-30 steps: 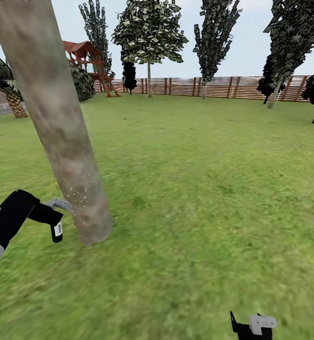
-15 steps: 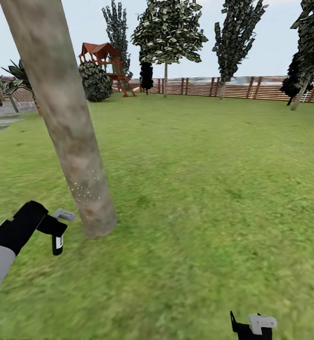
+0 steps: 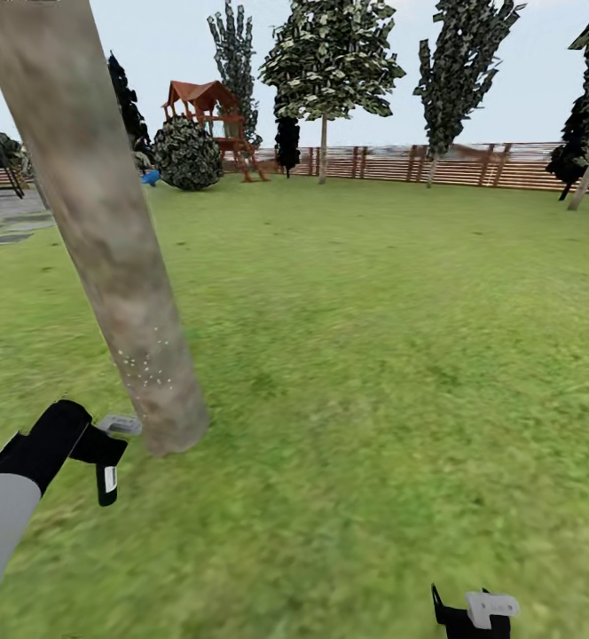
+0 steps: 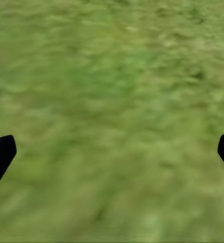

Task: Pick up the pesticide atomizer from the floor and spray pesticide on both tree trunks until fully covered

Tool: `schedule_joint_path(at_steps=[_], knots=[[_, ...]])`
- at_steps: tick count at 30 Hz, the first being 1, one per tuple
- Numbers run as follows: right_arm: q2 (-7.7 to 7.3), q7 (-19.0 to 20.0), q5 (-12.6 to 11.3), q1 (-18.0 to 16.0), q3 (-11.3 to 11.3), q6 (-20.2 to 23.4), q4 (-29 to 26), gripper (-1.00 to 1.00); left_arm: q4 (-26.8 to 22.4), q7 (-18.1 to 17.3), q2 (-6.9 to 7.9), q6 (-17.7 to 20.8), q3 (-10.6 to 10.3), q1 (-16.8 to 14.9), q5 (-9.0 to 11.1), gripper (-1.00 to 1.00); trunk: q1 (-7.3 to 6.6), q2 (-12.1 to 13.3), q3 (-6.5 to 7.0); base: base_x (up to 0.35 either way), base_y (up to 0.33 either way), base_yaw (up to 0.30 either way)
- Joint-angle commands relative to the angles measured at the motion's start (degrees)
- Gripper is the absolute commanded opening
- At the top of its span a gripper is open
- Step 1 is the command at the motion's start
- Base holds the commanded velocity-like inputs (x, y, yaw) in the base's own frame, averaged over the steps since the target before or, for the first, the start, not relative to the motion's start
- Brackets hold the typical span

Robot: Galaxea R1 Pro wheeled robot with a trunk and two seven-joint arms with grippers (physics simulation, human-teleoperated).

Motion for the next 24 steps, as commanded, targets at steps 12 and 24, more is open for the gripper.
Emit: schedule_joint_path(at_steps=[12,24], knots=[[0.02,-0.20,0.61,-0.03,-0.30,-0.14,0.05,1.00,-0.14,2.87,-0.53,0.19,0.03,0.83,-0.36,-1.00,-0.01,-0.02,-0.05,0.048,-0.268,0.213],[0.02,-0.20,0.60,-0.03,-0.30,-0.17,0.05,1.00,-0.03,2.92,-0.56,0.21,0.11,0.83,-0.36,-1.00,-0.01,-0.02,-0.05,0.114,-0.249,0.067]])
